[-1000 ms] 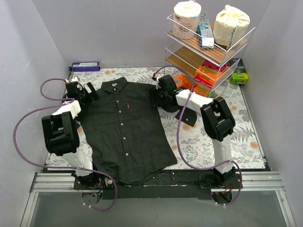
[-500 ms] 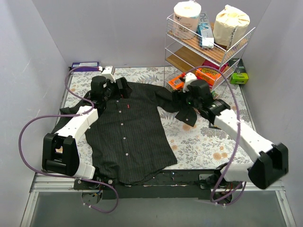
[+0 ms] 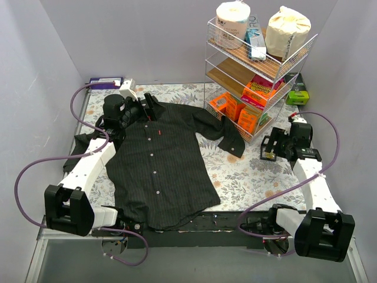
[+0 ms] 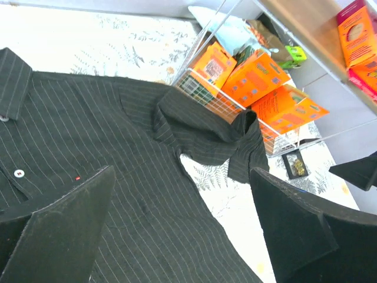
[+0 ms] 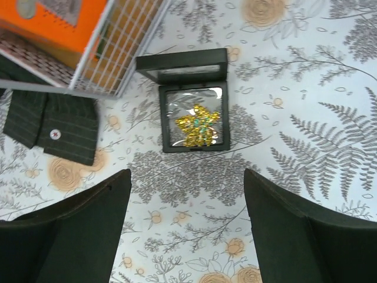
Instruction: Pin the brooch onto the clothing
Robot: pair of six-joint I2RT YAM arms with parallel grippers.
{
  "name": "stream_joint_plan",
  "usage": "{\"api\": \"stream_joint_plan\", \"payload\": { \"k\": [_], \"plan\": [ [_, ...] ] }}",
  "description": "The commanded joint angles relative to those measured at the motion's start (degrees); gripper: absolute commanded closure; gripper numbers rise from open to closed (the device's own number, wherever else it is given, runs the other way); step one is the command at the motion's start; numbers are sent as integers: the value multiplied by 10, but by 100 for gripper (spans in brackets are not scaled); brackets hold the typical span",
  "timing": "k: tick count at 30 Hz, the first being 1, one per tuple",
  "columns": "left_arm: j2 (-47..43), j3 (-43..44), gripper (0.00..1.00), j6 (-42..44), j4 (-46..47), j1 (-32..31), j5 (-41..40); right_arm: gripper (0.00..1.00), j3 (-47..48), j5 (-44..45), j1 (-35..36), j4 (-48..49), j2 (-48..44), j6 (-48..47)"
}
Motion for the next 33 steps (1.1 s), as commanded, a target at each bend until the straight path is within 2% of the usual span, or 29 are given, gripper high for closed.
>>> {"api": "stream_joint_plan", "payload": {
  "k": [1, 3, 11, 33],
  "plan": [
    [-30, 6, 2, 10, -2, 1, -15, 18, -7, -15, -45, 58, 2, 5],
    [-30, 8, 2, 11, -5, 1, -10, 19, -8, -13, -49, 64, 21, 6],
    [-37, 6, 2, 8, -1, 1, -4, 36, -41, -53, -48, 110, 40, 4],
    [-24, 2, 2, 6, 2, 1, -5, 44, -74, -26, -44, 182, 142, -24]
  ]
}}
